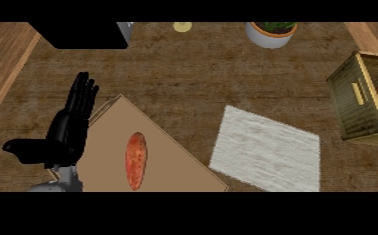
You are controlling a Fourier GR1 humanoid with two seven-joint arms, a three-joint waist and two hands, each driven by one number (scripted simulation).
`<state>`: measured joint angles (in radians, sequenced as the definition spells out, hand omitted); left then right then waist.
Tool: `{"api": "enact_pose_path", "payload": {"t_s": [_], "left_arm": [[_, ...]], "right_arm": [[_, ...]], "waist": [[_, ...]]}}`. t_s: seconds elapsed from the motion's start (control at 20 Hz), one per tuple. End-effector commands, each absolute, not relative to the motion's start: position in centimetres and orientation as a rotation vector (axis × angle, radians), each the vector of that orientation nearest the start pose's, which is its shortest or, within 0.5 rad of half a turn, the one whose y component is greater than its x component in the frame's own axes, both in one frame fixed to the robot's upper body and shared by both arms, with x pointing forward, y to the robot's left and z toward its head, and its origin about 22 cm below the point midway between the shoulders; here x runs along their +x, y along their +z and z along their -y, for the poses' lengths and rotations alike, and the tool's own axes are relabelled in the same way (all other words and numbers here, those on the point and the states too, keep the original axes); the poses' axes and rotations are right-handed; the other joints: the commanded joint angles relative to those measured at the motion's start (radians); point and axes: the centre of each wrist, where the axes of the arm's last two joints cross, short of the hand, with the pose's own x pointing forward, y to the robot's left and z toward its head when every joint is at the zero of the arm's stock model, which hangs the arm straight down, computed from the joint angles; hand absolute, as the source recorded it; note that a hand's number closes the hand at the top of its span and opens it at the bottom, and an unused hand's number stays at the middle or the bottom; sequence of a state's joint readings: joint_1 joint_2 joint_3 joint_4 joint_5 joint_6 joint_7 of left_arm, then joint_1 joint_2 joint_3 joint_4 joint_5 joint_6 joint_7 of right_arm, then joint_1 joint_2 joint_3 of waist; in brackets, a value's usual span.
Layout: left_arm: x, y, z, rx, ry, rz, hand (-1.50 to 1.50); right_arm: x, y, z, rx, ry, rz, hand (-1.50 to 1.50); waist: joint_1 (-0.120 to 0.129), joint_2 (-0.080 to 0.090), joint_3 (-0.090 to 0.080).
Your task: Pick the lemon from the placemat and place it in the basket
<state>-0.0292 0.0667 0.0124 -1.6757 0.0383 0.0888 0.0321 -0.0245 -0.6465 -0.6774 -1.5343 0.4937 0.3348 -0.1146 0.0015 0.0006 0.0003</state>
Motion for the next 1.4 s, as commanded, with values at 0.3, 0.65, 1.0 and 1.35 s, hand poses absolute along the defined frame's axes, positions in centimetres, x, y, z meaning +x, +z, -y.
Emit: {"api": "enact_pose_path", "payload": {"t_s": [0.3, 0.65, 1.0, 1.35], "left_arm": [[25.8, 5.0, -23.5, 0.083, 0.054, 1.686, 0.00], [24.1, 2.5, -23.4, 0.093, 0.061, 1.657, 0.00], [24.9, 2.8, -24.6, 0.086, 0.057, 1.664, 0.00], [23.0, 1.3, -23.9, 0.082, 0.050, 1.654, 0.00]], "right_arm": [[20.8, 12.5, 51.8, -1.052, 0.520, 1.346, 1.50], [21.1, 11.1, 55.1, -1.070, 0.492, 1.250, -1.50], [22.6, 9.7, 53.9, -1.040, 0.420, 1.365, -1.50], [22.4, 13.8, 54.3, -1.109, 0.279, 1.566, -1.50]], "waist": [[-0.001, 0.000, 0.000], [0.004, 0.001, 0.000], [0.002, 0.000, 0.000], [-0.001, -0.002, -0.001]]}}
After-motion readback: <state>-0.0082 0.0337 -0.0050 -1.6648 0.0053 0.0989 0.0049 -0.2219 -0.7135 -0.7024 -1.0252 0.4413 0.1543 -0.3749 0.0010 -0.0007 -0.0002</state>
